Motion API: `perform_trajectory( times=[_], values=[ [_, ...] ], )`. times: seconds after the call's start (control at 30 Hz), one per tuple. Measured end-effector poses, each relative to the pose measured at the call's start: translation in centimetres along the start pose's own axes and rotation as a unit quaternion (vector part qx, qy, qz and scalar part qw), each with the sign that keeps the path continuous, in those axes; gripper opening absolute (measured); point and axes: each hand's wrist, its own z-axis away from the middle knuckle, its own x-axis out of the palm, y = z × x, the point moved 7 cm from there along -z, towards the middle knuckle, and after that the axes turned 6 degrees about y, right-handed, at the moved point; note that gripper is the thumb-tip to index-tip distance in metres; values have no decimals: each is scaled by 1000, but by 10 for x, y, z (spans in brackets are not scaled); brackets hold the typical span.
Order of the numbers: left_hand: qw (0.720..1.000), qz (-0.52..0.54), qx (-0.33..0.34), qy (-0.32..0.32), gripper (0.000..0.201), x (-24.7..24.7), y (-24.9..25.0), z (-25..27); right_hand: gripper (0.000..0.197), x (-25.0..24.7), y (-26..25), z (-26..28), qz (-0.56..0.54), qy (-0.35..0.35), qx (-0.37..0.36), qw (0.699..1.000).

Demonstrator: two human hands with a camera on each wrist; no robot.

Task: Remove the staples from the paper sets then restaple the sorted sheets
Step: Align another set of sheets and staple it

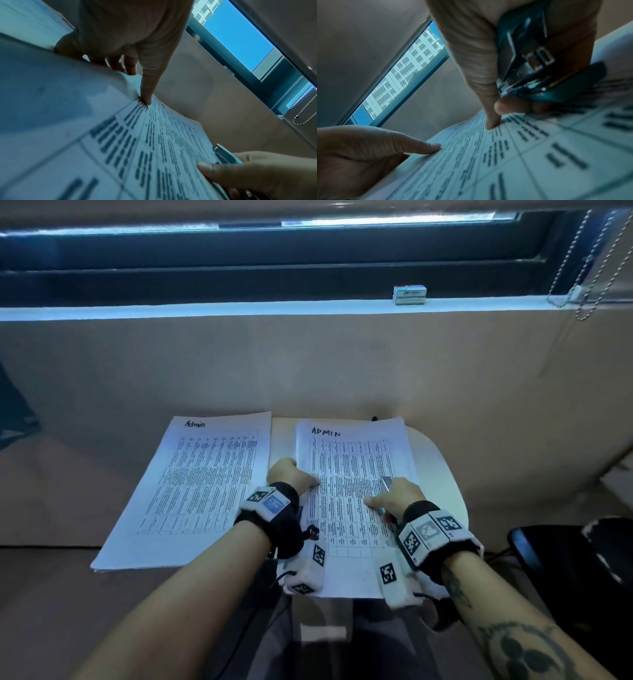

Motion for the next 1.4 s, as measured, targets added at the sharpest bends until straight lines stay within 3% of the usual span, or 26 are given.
perform_trajectory(
  times=[0.13,0.23,0.4,0.6,0.8,0.9,1.03,1.2,1.4],
  values=[
    [999,-30,12,19,64,2,5,2,23,1,2,0,-7,1,4,1000],
    [999,-31,4,-6,68,5,2,4,51,2,1,2,-31,-3,6,999],
    [997,-7,-10,-80,59,12,12,4,30,-1,2,1,-20,9,6,1000],
    [988,23,4,-152,51,25,35,18,31,0,2,0,-13,11,-2,1000],
    [995,-33,36,-84,32,22,35,10,50,-3,-1,5,-6,10,-20,1000],
    [996,-41,36,-68,33,20,33,10,51,-2,-1,6,-14,4,-19,1000],
    [991,-116,41,-47,39,19,33,8,31,-3,-2,6,-2,0,-26,1000],
    [984,-168,59,-31,35,20,40,10,29,-2,0,3,-4,5,-19,1000],
    [996,-51,70,-11,33,29,41,8,32,-2,1,2,10,13,-24,1000]
  ],
)
